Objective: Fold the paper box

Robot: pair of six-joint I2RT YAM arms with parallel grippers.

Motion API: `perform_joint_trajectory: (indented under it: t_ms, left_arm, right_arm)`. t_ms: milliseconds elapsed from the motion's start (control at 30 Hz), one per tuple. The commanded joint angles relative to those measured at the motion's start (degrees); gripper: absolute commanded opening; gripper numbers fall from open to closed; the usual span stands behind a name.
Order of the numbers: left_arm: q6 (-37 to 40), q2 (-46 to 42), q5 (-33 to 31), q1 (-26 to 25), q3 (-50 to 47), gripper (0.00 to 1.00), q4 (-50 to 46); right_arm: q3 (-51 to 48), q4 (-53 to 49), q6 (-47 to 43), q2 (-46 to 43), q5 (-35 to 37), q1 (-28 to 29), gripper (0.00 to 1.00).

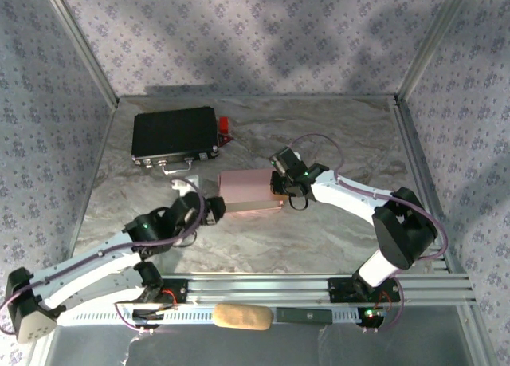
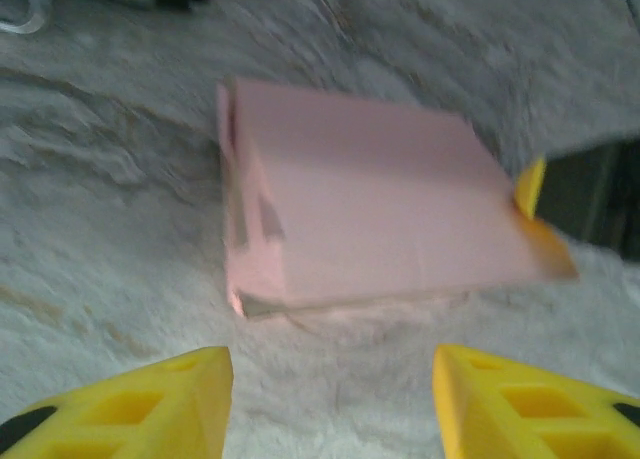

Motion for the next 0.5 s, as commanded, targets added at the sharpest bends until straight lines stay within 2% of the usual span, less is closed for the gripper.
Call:
perform_joint_trajectory:
  t_ms: [0,67,167,333,467]
  left_arm:
    - [3.42,1.88,12.89,10.36,0.61,0.49,0.67]
    - [6.31,5.50,18.42,16.33,0.96,0.49,2.79]
    - [9.86,12.56,23.36,21.29,2.16,0.49,5.13]
    - [11.52,21.69,28.12,22.16,3.08,0.54,13.49]
    - [10.80,24.62,28.34,22.02,2.64,0.55,16.39]
  right_arm:
    - [0.91,-1.77,-1.16,1.40,1.34,0.04,0.28]
    - [0.71,-1.80,-1.25,1.54,1.59,0.04,0.27]
    - [0.64,-1.67,-1.58,2.04,1.73,0.06,0.27]
    - [0.48,-1.48,-1.86,3.23,1.86,-0.02,0.27]
    - [0.21,-1.21,-2.12,3.97,2.08,-0.05,0.27]
